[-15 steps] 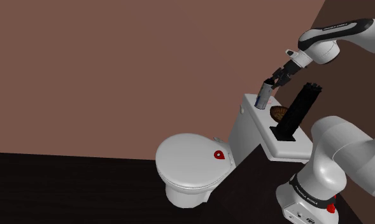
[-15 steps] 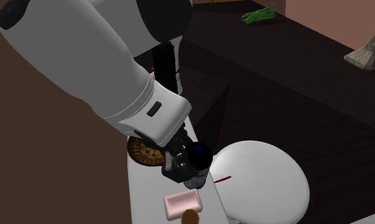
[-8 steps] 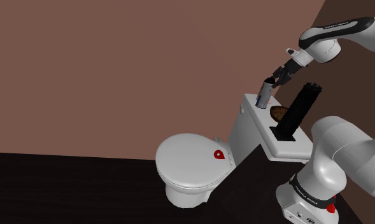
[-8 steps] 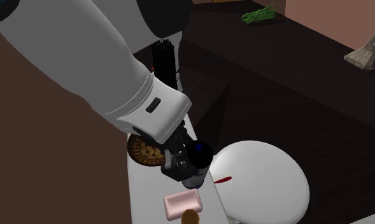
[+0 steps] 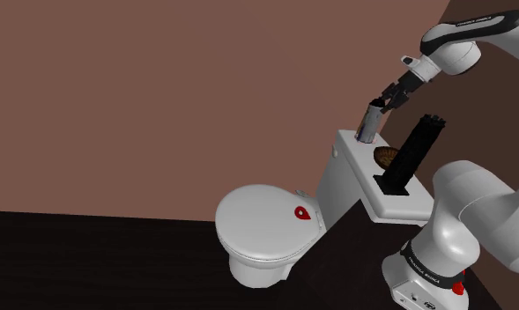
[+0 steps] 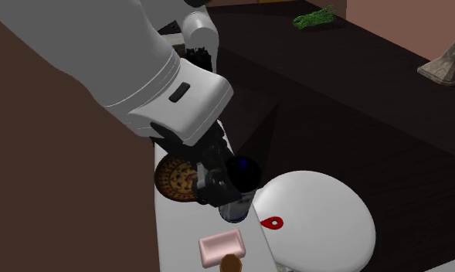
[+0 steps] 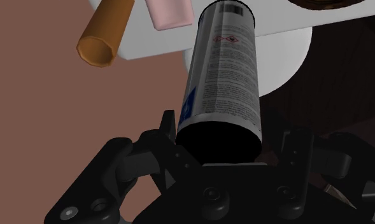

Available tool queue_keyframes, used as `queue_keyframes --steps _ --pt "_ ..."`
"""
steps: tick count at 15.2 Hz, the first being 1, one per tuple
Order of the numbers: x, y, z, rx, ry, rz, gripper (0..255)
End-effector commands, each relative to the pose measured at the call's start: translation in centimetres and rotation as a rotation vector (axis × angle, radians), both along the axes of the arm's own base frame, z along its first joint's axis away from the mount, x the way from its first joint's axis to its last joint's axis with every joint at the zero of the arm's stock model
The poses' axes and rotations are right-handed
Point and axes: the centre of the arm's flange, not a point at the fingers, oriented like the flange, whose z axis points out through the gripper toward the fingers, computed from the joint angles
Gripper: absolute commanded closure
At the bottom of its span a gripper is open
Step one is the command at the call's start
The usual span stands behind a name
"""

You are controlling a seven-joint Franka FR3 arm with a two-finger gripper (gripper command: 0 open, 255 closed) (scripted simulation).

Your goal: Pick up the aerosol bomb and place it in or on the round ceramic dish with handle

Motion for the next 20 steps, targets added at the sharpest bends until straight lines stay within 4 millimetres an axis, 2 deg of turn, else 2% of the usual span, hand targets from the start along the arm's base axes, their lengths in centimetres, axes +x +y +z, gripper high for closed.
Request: queue_keyframes --steps 1,15,20 --pt "0.0 0.0 1.0 0.0 0.0 0.0 255" --pt "0.0 0.0 8.2 0.0 0.0 0.0 255" --pt "-6.1 1.2 10.5 0.0 0.0 0.0 255"
